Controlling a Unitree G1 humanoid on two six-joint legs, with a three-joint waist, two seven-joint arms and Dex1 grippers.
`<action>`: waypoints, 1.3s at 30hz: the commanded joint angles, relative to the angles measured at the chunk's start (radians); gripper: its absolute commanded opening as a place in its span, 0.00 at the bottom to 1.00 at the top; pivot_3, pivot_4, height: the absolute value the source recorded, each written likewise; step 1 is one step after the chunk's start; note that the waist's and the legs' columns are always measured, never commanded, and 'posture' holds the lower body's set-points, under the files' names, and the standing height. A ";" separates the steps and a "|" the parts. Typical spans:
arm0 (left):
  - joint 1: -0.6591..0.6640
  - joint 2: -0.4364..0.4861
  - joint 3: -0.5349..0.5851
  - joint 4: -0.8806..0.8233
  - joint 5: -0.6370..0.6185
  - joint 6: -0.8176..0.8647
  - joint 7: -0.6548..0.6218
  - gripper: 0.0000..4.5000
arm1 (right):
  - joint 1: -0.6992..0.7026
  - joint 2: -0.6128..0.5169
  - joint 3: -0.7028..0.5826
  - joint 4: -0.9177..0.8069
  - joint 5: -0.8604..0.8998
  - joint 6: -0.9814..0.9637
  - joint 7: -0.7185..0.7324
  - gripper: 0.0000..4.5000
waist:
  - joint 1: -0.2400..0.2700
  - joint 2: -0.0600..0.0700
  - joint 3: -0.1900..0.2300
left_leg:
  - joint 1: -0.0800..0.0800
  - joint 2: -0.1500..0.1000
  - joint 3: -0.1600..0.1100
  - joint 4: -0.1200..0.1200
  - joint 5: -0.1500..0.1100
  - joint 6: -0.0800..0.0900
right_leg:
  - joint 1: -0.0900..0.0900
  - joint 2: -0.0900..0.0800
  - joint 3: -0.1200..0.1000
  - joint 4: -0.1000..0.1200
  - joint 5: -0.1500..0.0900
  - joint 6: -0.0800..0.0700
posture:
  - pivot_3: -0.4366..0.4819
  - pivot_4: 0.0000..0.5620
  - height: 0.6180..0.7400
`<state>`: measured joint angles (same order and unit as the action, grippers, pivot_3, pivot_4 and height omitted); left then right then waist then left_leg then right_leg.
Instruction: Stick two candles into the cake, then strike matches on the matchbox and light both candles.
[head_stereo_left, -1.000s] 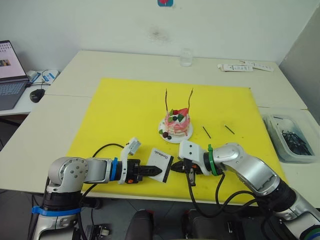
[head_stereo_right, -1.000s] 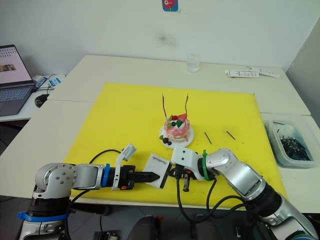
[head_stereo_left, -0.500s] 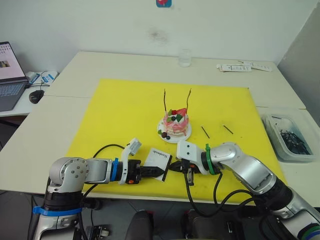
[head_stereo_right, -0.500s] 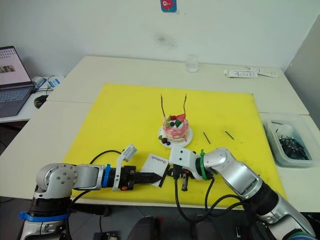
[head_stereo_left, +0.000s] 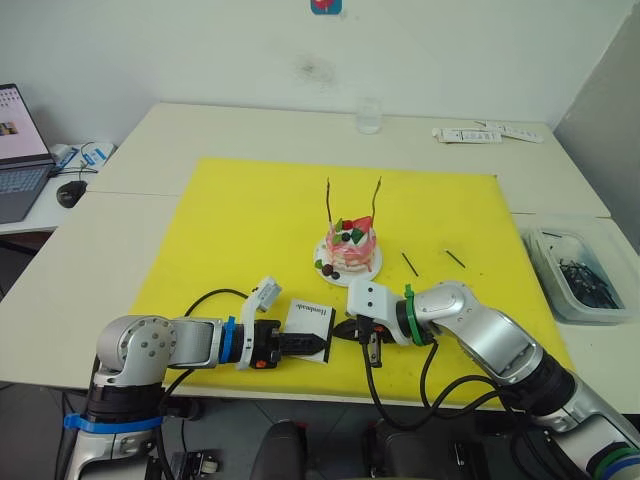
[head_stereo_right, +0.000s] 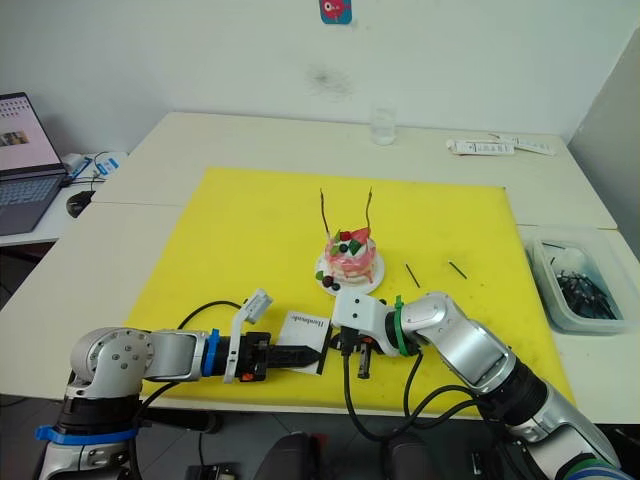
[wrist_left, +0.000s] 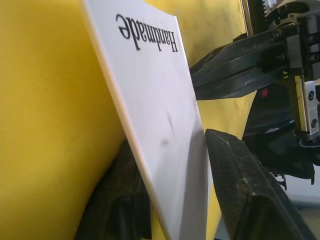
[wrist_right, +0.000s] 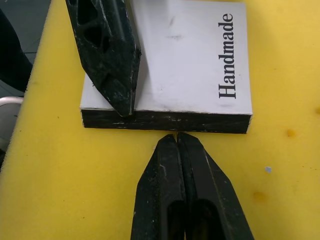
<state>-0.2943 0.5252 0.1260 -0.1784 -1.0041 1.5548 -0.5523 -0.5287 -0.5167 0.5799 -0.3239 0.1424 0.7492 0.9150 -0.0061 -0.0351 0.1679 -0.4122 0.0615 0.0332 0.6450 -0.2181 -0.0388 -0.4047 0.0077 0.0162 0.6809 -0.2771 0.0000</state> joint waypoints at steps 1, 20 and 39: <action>0.036 0.020 -0.049 0.015 0.062 0.002 0.028 0.18 | -0.006 0.003 -0.011 -0.014 -0.002 -0.003 0.001 0.00 | 0.000 0.000 0.000 | 0.000 0.000 0.000 0.000 0.000 0.000 | 0.000 0.000 0.000 0.000 0.000 0.000 | 0.48 0.27 1.00; 0.027 -0.005 0.117 -0.037 -0.099 0.008 -0.031 0.00 | 0.052 -0.036 -0.275 -0.264 0.139 0.052 -0.034 0.00 | -0.001 0.000 0.001 | -0.002 0.001 0.000 -0.001 0.000 0.000 | -0.002 0.000 -0.001 0.000 0.000 0.000 | 0.48 0.27 1.00; 0.030 -0.034 0.191 -0.106 -0.203 -0.125 0.037 0.00 | 0.323 0.140 -0.454 -0.114 -0.075 -0.249 -0.556 0.50 | -0.003 -0.002 0.003 | -0.005 0.001 0.001 -0.002 0.000 0.000 | -0.004 0.000 0.000 -0.001 -0.003 -0.001 | 0.48 0.27 1.00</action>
<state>-0.2583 0.4949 0.3096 -0.2634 -1.1891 1.4526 -0.5218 -0.1957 -0.3959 0.1135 -0.4694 0.1232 0.5796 0.4246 -0.0091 -0.0373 0.1711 -0.4170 0.0620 0.0342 0.6427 -0.2184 -0.0392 -0.4090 0.0079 0.0167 0.6799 -0.2796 -0.0007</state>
